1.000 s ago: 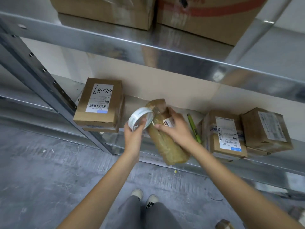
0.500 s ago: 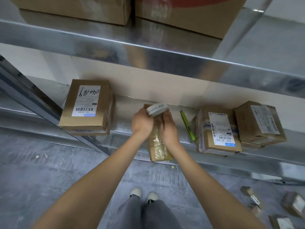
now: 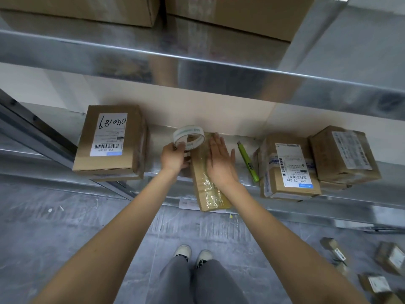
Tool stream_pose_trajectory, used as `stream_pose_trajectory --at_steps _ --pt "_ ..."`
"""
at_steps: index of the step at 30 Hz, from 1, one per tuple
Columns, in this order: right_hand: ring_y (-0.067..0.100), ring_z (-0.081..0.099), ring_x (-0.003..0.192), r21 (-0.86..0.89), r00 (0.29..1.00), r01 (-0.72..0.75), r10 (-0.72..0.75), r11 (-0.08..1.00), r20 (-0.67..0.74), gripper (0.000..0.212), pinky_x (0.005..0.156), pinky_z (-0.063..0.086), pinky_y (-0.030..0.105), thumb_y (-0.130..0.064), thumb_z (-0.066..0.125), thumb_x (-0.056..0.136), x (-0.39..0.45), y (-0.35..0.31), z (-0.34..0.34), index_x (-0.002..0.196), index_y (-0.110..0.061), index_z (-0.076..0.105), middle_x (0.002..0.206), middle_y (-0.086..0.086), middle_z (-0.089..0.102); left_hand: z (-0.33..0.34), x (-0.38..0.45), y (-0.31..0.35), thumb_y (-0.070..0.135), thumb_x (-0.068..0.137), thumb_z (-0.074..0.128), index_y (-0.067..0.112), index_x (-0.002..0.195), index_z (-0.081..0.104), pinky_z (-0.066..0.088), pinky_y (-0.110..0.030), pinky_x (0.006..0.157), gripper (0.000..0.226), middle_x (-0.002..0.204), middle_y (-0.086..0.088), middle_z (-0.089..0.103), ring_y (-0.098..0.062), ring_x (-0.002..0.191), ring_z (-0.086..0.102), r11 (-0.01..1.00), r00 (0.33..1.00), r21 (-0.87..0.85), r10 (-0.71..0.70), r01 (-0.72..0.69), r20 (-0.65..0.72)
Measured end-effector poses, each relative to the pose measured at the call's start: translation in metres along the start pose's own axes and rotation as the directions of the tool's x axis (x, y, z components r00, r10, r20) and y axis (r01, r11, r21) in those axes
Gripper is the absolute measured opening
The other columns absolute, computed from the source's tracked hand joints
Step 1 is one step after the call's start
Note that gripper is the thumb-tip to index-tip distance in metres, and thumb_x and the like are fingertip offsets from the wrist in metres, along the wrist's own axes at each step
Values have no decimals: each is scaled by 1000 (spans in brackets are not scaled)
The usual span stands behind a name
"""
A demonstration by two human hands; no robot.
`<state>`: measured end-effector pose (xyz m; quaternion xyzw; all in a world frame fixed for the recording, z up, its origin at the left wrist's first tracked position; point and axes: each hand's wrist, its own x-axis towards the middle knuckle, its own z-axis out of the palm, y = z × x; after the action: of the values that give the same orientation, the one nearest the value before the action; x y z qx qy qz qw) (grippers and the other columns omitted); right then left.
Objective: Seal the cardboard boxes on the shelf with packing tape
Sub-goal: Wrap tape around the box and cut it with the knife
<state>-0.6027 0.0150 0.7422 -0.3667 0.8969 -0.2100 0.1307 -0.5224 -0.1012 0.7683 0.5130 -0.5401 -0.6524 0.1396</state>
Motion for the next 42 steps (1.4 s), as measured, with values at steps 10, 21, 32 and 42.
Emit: stream_pose_trajectory --at_steps 10,21,32,42 --pt "6 -5 148 -127 997 74 -73 989 13 85 120 -4 49 -71 21 88 3 -6 6 154 -17 18 162 -5 11 -6 6 -5 12 102 36 -2 120 54 60 -34 58 29 113 -20 60 -35 99 62 987 995 126 101 -104 23" --pt "12 -13 148 -232 996 45 -26 972 86 98 116 7 61 -68 42 84 -1 -19 5 155 -14 1 163 -1 -5 -41 20 -19 11 103 32 -4 120 47 57 -52 83 27 103 -20 59 -45 87 68 995 997 61 -74 75 -25" --pt "26 1 150 -329 995 70 -45 942 84 67 105 -7 73 -36 36 97 -12 -40 17 155 -17 8 163 1 8 -17 19 -43 26 104 43 0 134 44 53 -38 79 40 117 -23 60 -29 103 62 788 927 -494 -352 367 127" --pt "24 12 149 -284 987 159 -151 946 50 68 113 -1 64 -20 44 93 -10 -42 23 155 -20 16 162 -2 15 -15 13 -56 18 101 49 8 136 51 54 -29 81 36 129 -11 61 -16 97 65 669 907 -613 -289 420 307"
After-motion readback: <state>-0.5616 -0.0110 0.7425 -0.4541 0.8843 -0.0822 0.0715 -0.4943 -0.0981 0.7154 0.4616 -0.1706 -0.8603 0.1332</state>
